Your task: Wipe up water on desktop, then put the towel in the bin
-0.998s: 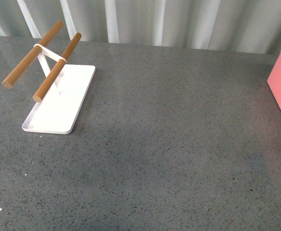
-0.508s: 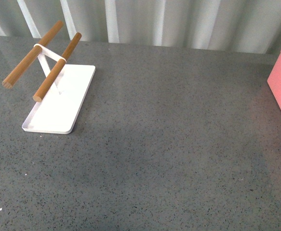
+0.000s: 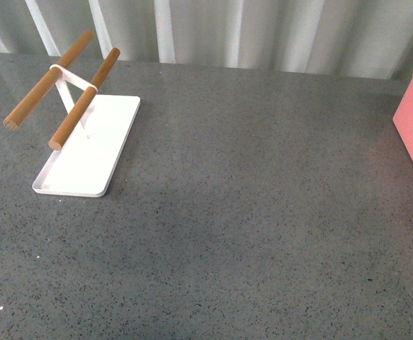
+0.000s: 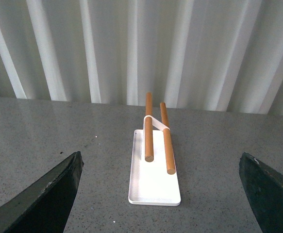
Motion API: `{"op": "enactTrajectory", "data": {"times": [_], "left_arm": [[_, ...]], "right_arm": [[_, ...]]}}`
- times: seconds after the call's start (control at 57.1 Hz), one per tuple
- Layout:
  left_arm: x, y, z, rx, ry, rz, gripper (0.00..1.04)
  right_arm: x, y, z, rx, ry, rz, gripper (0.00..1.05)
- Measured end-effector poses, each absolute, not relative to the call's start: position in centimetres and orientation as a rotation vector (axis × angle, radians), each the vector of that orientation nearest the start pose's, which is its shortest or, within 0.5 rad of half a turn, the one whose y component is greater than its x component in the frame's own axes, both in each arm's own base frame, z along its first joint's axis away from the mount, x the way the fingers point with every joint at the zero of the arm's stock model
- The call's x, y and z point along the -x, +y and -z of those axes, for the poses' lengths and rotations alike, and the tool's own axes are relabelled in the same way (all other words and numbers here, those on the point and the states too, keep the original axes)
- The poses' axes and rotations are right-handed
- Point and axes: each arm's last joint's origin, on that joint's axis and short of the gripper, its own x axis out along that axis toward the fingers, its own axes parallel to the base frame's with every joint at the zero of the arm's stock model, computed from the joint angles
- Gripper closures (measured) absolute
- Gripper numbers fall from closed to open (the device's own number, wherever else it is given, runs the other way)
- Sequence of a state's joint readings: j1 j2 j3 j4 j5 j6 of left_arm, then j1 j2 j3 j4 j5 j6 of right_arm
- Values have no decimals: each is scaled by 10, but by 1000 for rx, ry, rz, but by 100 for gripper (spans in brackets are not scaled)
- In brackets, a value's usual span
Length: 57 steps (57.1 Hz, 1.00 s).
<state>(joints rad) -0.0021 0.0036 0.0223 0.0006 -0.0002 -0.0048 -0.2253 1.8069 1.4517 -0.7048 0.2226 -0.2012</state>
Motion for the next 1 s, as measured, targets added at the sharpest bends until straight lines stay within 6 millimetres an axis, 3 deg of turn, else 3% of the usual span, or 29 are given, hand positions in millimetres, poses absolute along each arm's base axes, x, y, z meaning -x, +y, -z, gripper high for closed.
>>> {"op": "enactTrajectory", "data": {"times": [0.053, 0.315, 0.42, 0.525, 0.648, 0.718, 0.841, 0.998], "left_arm": [[-97, 0, -171, 5, -19, 2, 7], [-97, 0, -171, 5, -19, 2, 7], [-96, 0, -171, 5, -20, -1, 7], [-96, 0, -171, 5, -20, 2, 7], [-96, 0, -171, 5, -20, 2, 7], [-96, 0, -171, 5, -20, 2, 7], [-96, 0, -171, 5, -20, 2, 7], [-96, 0, -171, 5, -20, 2, 7]], "right_arm": [[-368, -91, -248, 176, 1105, 297, 5], [-368, -91, -247, 161, 1092, 288, 7], [-357, -83, -223, -46, 653, 70, 25], [-331, -67, -206, -33, 344, 9, 41], [-298, -49, -216, 22, 24, -1, 63], [-279, -40, -216, 29, -25, -4, 77], [-250, -29, -197, 24, 14, -3, 102], [-224, -21, -187, 20, 18, 0, 101]]}}
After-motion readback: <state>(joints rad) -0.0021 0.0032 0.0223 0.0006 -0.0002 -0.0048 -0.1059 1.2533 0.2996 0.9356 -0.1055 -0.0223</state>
